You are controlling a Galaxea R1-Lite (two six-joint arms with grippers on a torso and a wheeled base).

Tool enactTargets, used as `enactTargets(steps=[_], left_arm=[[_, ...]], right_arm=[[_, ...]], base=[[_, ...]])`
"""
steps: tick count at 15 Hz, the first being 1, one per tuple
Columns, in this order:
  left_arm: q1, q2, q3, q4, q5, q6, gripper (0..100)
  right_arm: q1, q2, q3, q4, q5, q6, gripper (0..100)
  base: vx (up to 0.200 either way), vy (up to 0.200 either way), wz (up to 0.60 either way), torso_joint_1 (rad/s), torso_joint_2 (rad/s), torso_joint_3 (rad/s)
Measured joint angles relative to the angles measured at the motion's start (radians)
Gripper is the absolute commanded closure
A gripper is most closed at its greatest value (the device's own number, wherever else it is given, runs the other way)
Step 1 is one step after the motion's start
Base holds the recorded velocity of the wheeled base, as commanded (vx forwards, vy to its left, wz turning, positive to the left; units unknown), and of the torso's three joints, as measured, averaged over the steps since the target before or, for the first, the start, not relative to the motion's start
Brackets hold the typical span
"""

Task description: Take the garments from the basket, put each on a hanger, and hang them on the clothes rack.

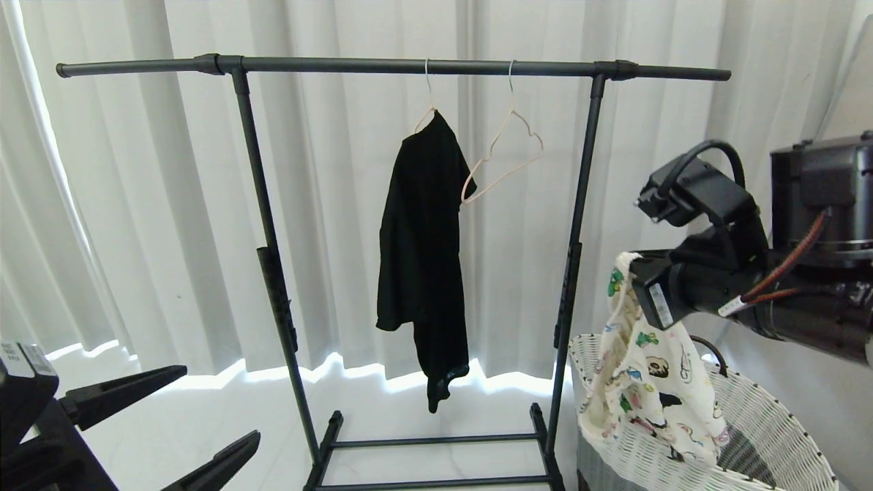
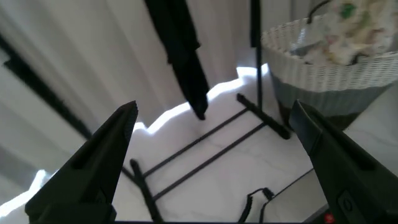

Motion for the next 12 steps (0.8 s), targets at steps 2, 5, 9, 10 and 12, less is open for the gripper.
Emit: enactTargets(steps=[2, 5, 9, 10, 12], left_arm=[[-0.088, 0.050, -0.052, 0.001, -0.001, 0.000, 0], [-0.226, 0.151, -0.142, -0.006, -0.001, -0.080, 0], [-0.306, 0.307, -0.280, -0.058, -0.001, -0.230, 0], [-0.311, 0.350, -0.298, -0.081, -0.001, -0.241, 0], [-0.315, 0.437, -0.319, -0.163, 0.001, -0.251, 0]], right_arm=[[0.037, 0.049, -0.109, 0.000, 0.000, 0.025, 100], [0.077, 0.123, -0.259, 0.000, 0.000, 0.037, 100], [0.120, 0.189, -0.401, 0.000, 0.000, 0.049, 100], [0.139, 0.203, -0.429, 0.000, 0.000, 0.060, 100], [0.178, 0.222, -0.459, 0.001, 0.000, 0.066, 100]], base=[[0.000, 0.000, 0.00, 0.000, 0.00, 0.000], [0.000, 0.000, 0.00, 0.000, 0.00, 0.000], [0.000, 0.000, 0.00, 0.000, 0.00, 0.000], [0.000, 0.000, 0.00, 0.000, 0.00, 0.000], [0.000, 0.000, 0.00, 0.000, 0.00, 0.000]])
